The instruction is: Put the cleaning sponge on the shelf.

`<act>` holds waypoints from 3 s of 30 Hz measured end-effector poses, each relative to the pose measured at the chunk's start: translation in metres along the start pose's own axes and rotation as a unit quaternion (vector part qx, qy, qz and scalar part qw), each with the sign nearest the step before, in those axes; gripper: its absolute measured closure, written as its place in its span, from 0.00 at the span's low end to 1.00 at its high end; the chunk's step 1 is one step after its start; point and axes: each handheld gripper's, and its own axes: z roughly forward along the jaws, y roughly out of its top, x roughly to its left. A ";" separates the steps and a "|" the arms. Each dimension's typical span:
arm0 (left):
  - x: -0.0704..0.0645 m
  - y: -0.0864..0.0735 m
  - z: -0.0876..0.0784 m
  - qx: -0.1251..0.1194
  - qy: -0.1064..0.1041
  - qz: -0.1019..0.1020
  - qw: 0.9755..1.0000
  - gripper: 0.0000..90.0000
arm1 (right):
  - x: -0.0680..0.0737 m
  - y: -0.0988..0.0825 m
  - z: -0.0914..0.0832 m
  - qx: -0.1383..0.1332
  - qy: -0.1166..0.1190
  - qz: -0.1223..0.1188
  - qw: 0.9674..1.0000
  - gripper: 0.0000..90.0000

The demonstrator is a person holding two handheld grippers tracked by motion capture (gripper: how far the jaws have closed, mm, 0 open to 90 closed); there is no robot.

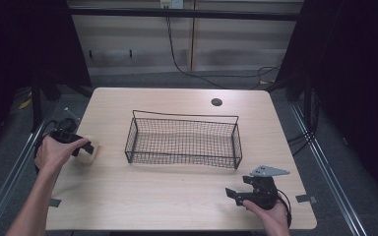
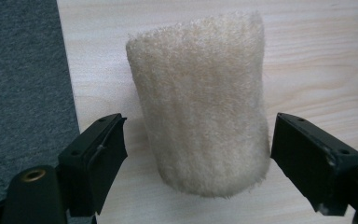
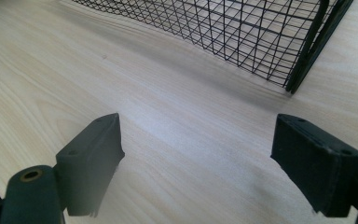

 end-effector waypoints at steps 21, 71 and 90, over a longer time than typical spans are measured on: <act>-0.015 0.006 0.022 0.029 0.009 0.003 1.000 0.30 | 0.000 0.000 0.001 0.005 0.000 0.001 1.000 0.18; -0.025 -0.006 -0.031 -0.010 -0.098 0.027 0.995 0.32 | 0.000 0.001 0.002 0.004 0.002 0.001 1.000 0.17; -0.038 -0.001 -0.054 -0.013 -0.094 0.061 0.994 0.32 | 0.001 0.000 0.001 0.005 0.003 0.000 1.000 0.17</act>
